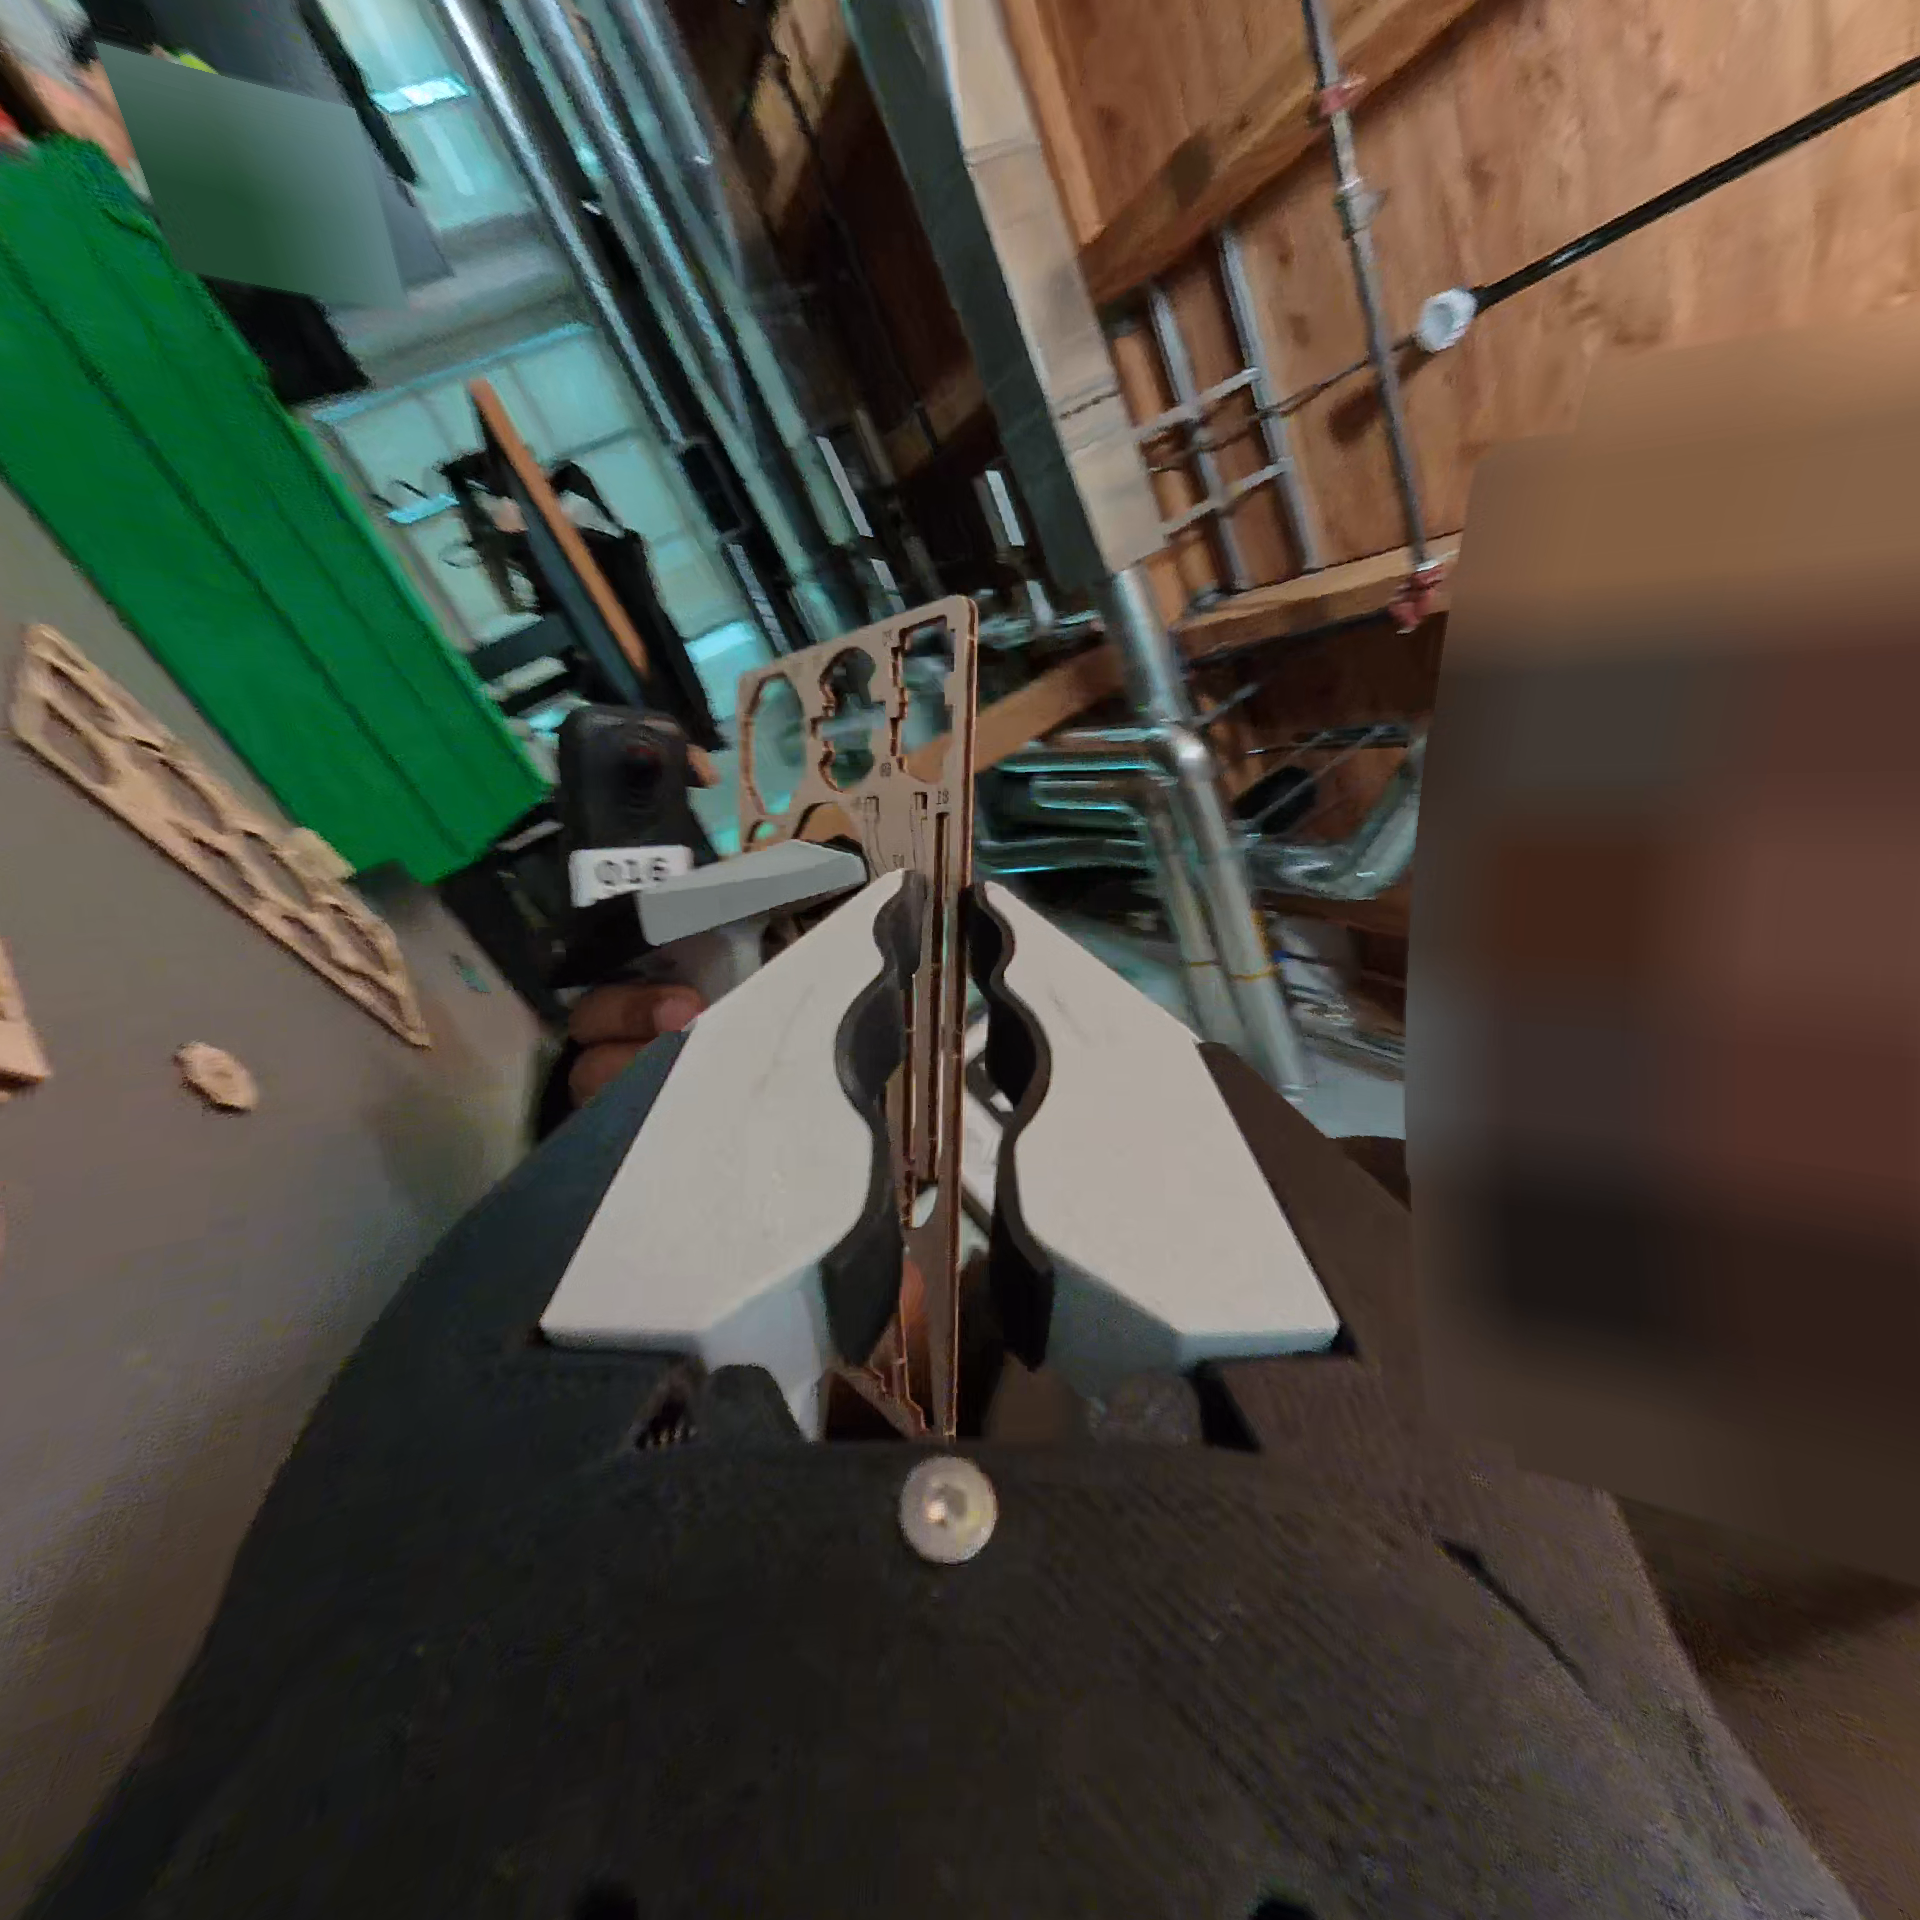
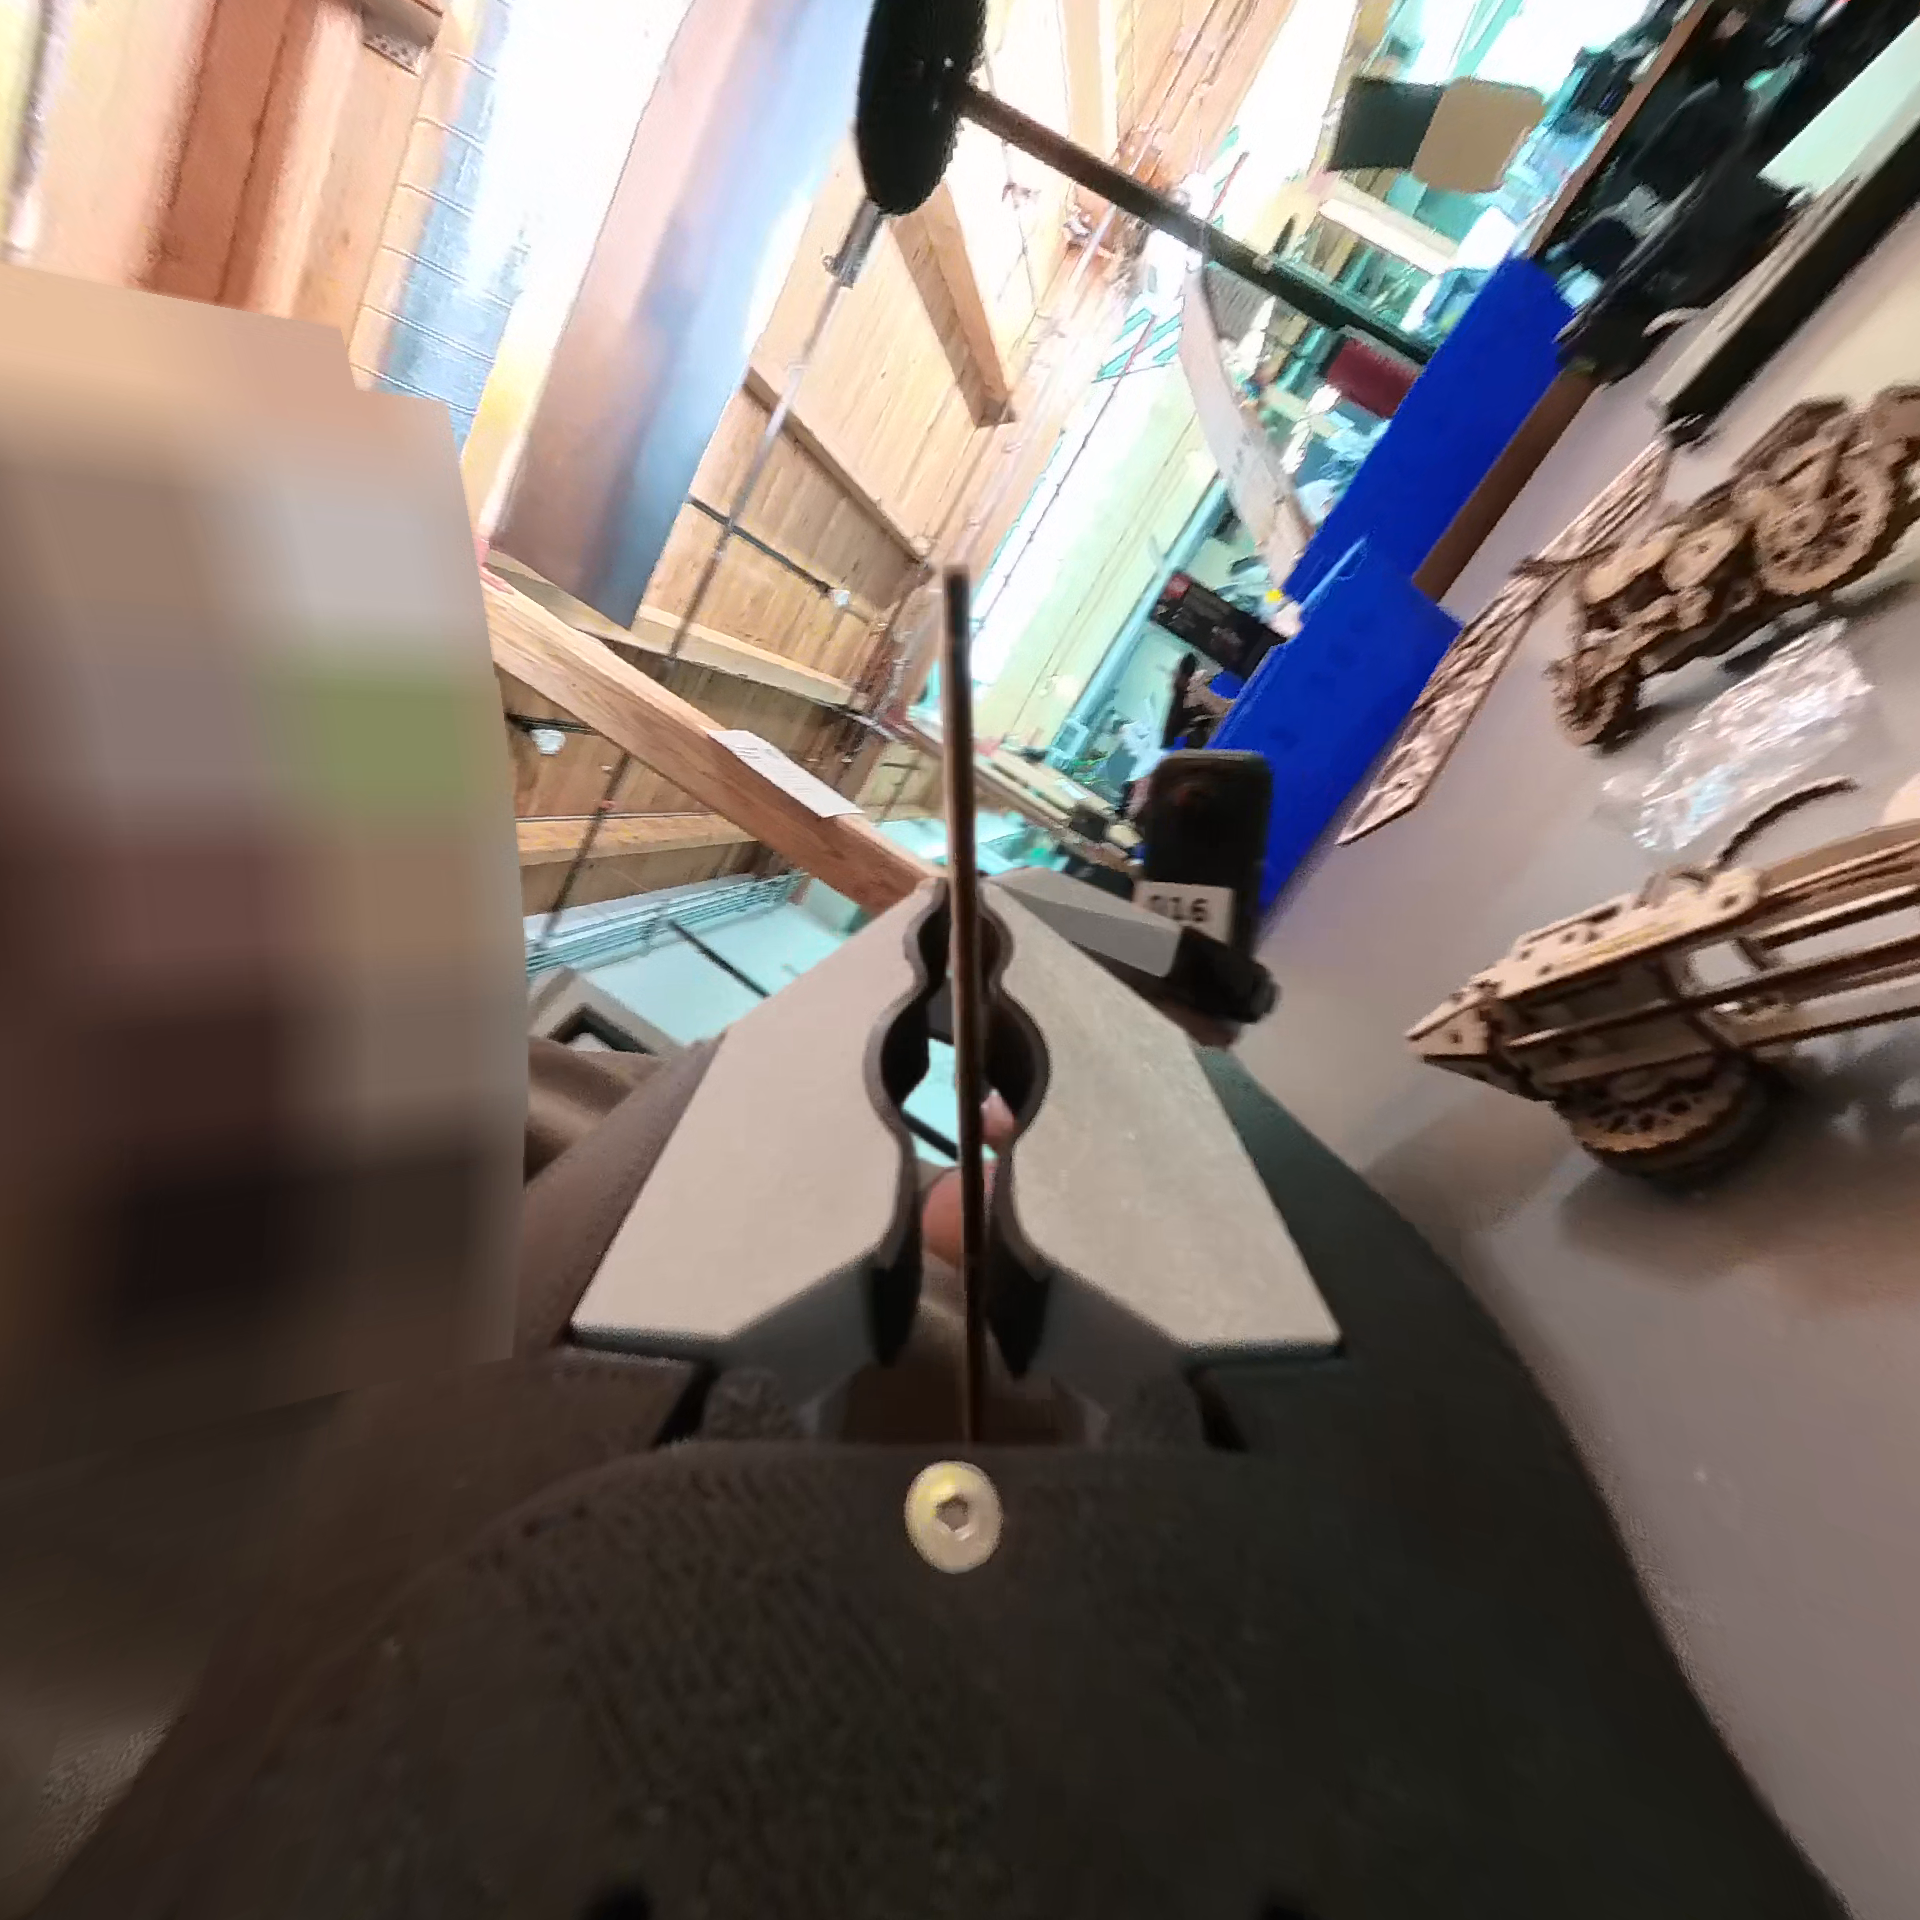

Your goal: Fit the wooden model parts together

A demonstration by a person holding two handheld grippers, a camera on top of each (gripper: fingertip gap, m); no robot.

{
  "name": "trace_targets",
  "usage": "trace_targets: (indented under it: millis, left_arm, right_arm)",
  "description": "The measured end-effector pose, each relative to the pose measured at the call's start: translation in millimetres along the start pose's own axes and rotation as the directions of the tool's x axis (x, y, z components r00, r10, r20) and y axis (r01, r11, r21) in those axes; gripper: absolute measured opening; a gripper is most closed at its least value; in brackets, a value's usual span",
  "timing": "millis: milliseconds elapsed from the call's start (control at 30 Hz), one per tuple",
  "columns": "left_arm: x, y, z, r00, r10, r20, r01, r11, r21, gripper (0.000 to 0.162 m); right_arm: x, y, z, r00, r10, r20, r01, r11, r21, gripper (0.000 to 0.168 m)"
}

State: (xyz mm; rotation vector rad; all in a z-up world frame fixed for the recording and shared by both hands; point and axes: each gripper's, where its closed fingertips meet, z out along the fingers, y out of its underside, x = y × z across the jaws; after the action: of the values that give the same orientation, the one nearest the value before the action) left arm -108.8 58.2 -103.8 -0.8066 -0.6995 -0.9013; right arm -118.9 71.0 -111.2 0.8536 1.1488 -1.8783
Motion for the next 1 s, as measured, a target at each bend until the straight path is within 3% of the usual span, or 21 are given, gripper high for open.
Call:
trace_targets:
  millis: [33,200,333,1000]
  left_arm:
    - [-5,-2,-1,0.997,0.05,0.056,-0.05,0.999,0.006,0.008]
    - [-19,-2,-3,0.934,0.274,0.228,-0.265,0.962,-0.068,0.01]
    - [-25,0,-3,0.877,0.384,0.29,-0.362,0.923,-0.128,0.004]
    - [-38,-8,-12,0.813,0.444,0.376,-0.404,0.896,-0.184,0.005]
  right_arm:
    - [2,-1,-1,0.999,-0.038,-0.032,0.038,0.999,0.001,0.0]
    - [13,5,1,0.939,-0.276,-0.206,0.256,0.959,-0.12,0.0]
    - [14,5,2,0.903,-0.344,-0.258,0.317,0.938,-0.141,0.001]
    - [25,1,-5,0.864,-0.372,-0.339,0.335,0.928,-0.165,0.001]
